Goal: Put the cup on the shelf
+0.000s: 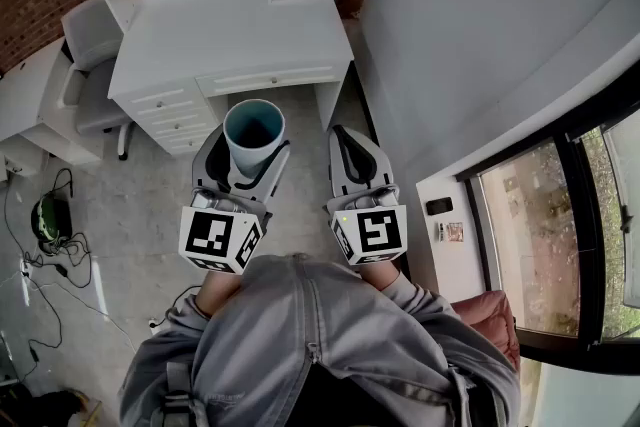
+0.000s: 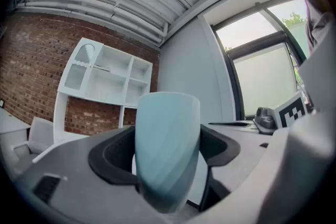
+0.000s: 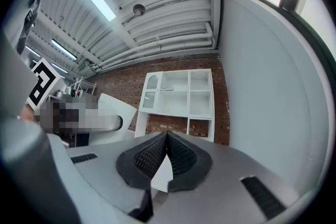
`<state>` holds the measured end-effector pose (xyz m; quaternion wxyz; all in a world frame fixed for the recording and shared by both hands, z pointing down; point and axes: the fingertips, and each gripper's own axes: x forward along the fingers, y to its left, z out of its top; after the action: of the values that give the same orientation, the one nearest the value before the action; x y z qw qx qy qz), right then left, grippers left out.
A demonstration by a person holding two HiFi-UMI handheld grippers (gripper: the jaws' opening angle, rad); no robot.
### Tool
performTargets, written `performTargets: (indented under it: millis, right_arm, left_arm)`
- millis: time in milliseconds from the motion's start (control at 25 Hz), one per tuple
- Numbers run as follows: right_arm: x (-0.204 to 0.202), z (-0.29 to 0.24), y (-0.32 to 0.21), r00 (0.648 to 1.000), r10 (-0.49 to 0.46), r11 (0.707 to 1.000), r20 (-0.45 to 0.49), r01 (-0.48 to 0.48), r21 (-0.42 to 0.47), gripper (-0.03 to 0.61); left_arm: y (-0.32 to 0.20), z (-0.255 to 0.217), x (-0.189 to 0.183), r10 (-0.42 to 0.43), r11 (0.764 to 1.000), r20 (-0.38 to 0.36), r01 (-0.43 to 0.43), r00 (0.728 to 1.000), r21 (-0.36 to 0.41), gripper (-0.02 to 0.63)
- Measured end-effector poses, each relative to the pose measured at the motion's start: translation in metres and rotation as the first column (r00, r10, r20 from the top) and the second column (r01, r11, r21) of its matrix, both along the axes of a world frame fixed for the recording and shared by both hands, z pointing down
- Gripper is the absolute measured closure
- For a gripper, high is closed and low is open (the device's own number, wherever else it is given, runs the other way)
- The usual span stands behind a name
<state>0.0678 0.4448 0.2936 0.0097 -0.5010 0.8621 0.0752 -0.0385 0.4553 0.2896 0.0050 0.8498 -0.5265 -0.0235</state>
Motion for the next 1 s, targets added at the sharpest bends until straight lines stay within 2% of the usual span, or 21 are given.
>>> performTargets:
  millis: [560, 1000]
  right_arm:
    - [0.027, -0.001, -0.024, 0.999, -0.048, 0.999, 0.02, 0.048, 0.008, 0.551]
    - [0.036, 0.016, -0.05, 0.999, -0.032, 0.999, 0.039, 0.033, -0.025, 0.551]
  left_arm:
    - [-0.02, -0.003, 0.027, -0.024, 1.0, -0.025, 0.025, 0.999, 0.013, 0.249]
    - [-0.044, 0.009, 0.022, -0.048, 0.999, -0.028, 0.048, 0.998, -0.001, 0.249]
